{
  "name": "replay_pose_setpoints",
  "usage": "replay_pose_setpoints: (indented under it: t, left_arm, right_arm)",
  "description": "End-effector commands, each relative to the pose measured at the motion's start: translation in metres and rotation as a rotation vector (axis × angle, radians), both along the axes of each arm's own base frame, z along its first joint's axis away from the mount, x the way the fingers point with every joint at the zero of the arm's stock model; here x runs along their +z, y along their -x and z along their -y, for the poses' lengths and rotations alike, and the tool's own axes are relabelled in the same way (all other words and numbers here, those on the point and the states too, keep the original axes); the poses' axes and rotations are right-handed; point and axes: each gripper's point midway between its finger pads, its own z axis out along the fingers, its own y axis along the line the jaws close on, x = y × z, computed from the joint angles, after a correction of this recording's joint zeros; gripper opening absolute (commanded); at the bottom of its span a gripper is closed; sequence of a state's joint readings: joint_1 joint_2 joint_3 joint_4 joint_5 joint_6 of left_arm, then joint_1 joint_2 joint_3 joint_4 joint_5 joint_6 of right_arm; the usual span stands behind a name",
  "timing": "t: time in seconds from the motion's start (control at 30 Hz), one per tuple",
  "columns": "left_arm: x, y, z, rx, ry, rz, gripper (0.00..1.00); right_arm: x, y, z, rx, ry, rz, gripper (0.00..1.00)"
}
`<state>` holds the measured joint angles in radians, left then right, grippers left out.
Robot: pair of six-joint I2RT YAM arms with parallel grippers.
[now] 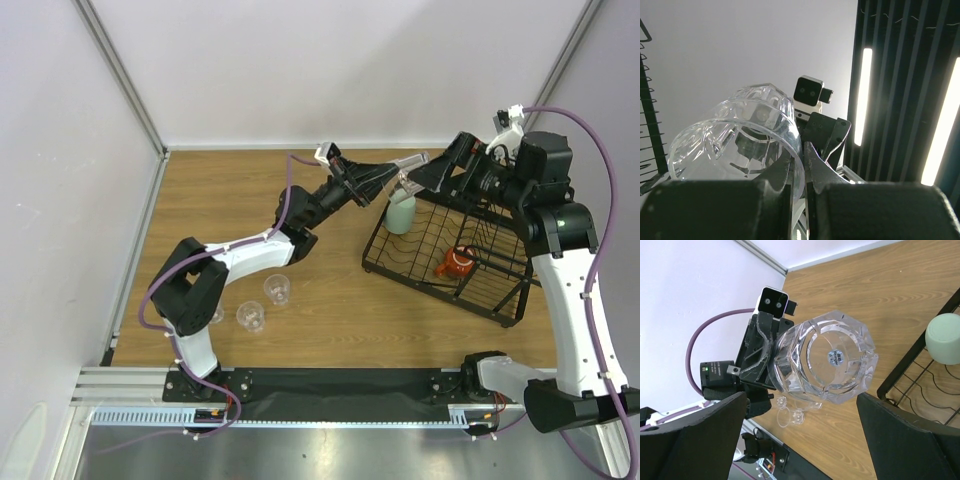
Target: Load the cups into the dish rack
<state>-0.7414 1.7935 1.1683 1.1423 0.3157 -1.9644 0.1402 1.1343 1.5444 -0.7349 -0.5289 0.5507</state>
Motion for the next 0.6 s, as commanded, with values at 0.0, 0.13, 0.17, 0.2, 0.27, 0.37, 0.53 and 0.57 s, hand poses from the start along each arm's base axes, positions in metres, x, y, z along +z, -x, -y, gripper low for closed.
replay_pose_setpoints:
  t: [0.0, 0.13, 0.17, 0.2, 0.27, 0.37, 0.53, 0.57]
  left_arm:
    - [0.111, 0.093, -0.088, -0.054, 0.471, 0.387, 0.0]
    - [0.117, 0.098, -0.091, -0.059, 0.468, 0.396, 0.0]
    - [0.119, 0.1, -0.092, -0.058, 0.47, 0.403, 0.0]
    - [0.12, 0.1, -0.092, -0.058, 0.468, 0.404, 0.0]
    - [0.123, 0.102, -0.092, -0.059, 0.464, 0.417, 0.0]
    - [0.126, 0.105, -0.091, -0.068, 0.457, 0.429, 0.0]
    - [0.124, 0.11, -0.088, -0.082, 0.459, 0.413, 0.0]
    - [0.123, 0.112, -0.086, -0.091, 0.457, 0.41, 0.0]
  right_arm:
    - [0.027, 0.0, -0.001, 0.013, -0.025, 0.075, 1.0]
    - [0.026, -0.003, -0.001, 0.017, -0.039, 0.061, 1.0]
    - [0.026, -0.003, -0.001, 0.017, -0.039, 0.061, 1.0]
    - [0.023, -0.004, -0.001, 0.014, -0.037, 0.048, 1.0]
    - [0.02, -0.004, 0.0, 0.012, -0.033, 0.038, 1.0]
    - [0.022, -0.002, -0.001, 0.024, -0.046, 0.047, 1.0]
    - [0.033, -0.005, -0.007, 0.053, -0.084, 0.072, 1.0]
    - [0.034, -0.005, -0.009, 0.07, -0.092, 0.075, 1.0]
